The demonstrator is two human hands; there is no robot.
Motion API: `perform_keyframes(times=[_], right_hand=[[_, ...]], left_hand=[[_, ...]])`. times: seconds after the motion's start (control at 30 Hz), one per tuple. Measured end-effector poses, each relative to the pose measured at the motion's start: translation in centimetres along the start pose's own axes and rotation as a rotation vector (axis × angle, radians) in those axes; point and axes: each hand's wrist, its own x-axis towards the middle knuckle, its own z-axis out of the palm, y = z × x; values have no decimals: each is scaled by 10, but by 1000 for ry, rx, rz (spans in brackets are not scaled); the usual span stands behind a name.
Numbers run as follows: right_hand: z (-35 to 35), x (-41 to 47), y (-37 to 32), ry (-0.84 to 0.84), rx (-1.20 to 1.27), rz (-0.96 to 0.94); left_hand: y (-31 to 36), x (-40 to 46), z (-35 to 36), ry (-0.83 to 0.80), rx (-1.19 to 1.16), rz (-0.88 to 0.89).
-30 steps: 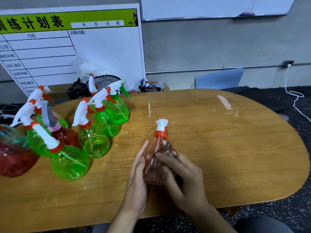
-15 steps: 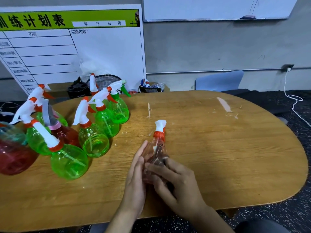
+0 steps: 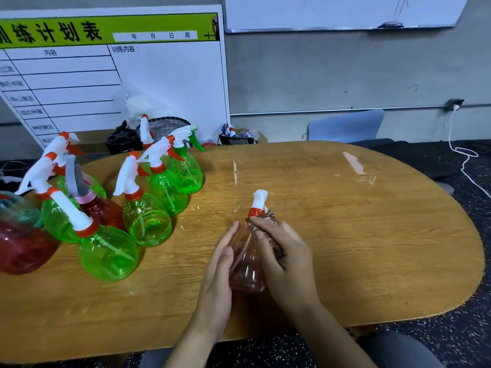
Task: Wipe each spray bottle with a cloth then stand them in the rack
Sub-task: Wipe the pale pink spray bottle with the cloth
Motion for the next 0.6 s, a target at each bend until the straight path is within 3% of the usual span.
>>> perform_keyframes(times=[0.2,0.33,0.43,0.5,0.6], right_hand=[[-1,-22,1,-145,-82,-288],[-6,-35,3,-229,-96,-363],[-10,-33,0,-166,43,-294],[-9,-26,-2,-34,73,-216],[-6,-13,0,79,106,-20]], left_hand=[[6,-2,1,20,-59,13],[9,-2,4,0,-102,20],[7,-2,3,-20,-100,27],[9,-3,3,-3,-62,26],[11,-6,3,-4,17,22]])
